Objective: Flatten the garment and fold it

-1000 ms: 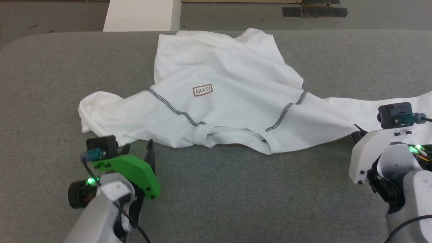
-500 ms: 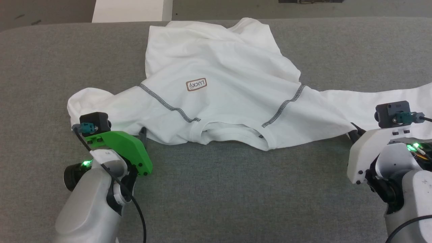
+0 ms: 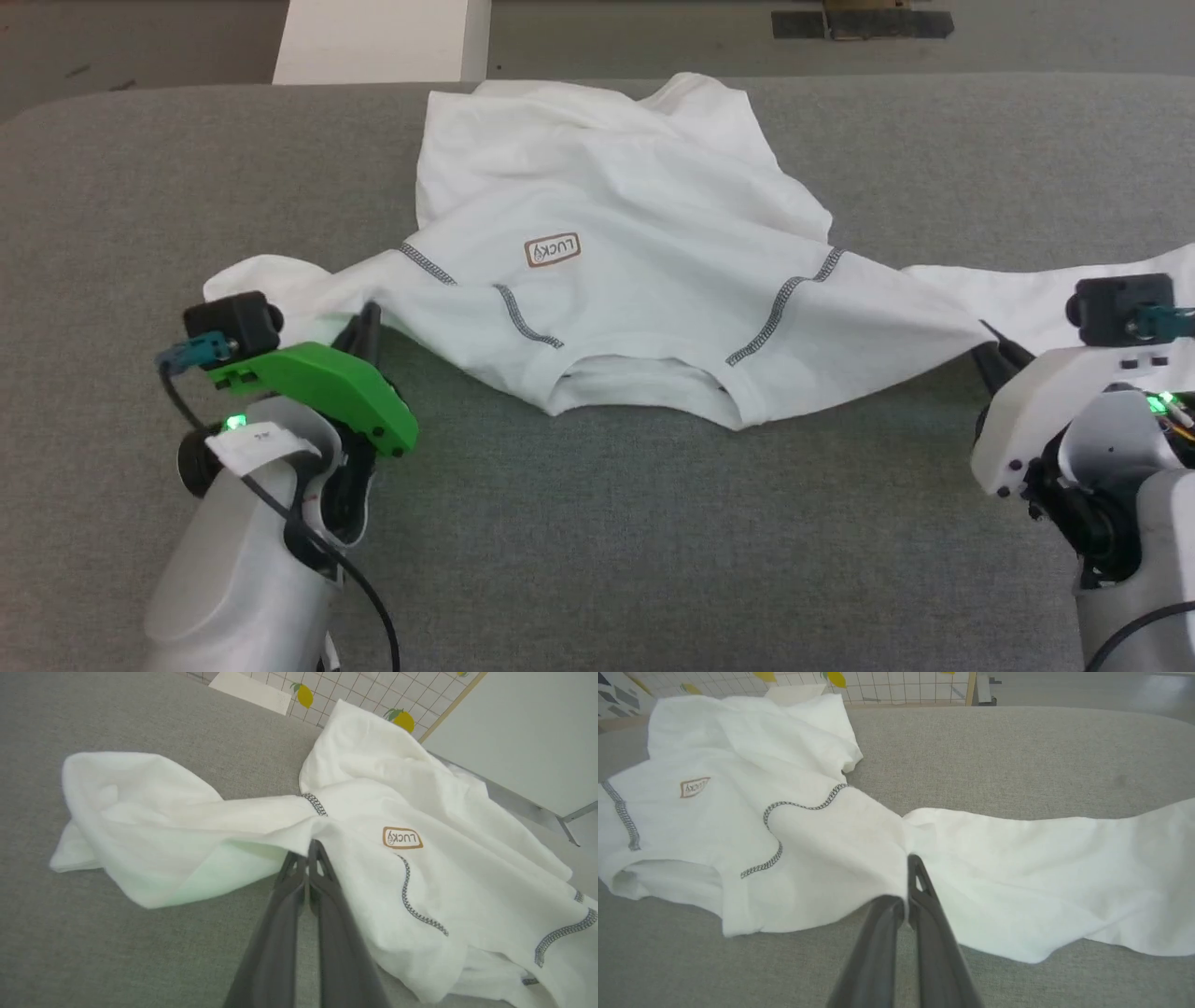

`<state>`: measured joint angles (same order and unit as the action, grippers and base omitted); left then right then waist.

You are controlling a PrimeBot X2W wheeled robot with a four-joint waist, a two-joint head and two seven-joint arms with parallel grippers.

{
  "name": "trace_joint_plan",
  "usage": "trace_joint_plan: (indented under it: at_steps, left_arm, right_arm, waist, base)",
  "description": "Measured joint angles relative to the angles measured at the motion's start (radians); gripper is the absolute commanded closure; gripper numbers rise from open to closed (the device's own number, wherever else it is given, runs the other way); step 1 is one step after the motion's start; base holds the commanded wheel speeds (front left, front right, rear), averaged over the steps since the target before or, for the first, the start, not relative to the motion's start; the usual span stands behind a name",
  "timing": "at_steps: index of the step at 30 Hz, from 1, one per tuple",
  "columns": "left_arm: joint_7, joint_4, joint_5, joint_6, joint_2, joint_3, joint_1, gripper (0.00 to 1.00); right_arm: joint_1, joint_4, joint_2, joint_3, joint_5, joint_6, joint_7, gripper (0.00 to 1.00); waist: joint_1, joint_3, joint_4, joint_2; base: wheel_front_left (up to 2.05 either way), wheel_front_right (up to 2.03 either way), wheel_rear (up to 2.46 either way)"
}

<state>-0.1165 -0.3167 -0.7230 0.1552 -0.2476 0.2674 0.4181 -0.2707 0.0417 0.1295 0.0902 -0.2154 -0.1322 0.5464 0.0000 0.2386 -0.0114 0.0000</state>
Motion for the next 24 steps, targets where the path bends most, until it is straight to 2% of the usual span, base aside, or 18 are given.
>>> trace_joint_plan:
  at_steps: [6, 11, 16, 24]
  left_arm:
    - [0.03, 0.136, -0.035, -0.04, -0.012, -0.047, 0.041, 1.0]
    - [0.014, 0.244, -0.037, -0.049, -0.054, -0.069, 0.166, 1.0]
    - [-0.032, 0.281, -0.013, -0.053, -0.093, -0.066, 0.323, 1.0]
    - [-0.103, 0.247, 0.021, -0.058, -0.123, -0.048, 0.544, 1.0]
  right_arm:
    - [-0.038, -0.104, -0.011, 0.041, -0.197, 0.0, -0.001, 1.0]
    - [-0.168, -0.178, -0.002, 0.095, -0.345, 0.0, 0.036, 1.0]
    - [-0.331, -0.184, 0.045, 0.134, -0.394, 0.0, 0.102, 1.0]
    - [-0.561, -0.146, 0.1, 0.147, -0.399, 0.0, 0.219, 1.0]
  waist:
    - [0.0, -0.041, 0.002, 0.0]
    - [0.0, -0.084, -0.002, 0.0]
    - [0.0, -0.128, -0.008, 0.0]
    - [0.0, -0.182, -0.008, 0.0]
  base:
    - [0.0, 0.0, 0.0]
    - [0.0, 0.0, 0.0]
    - [0.0, 0.0, 0.0]
    - [0.0, 0.0, 0.0]
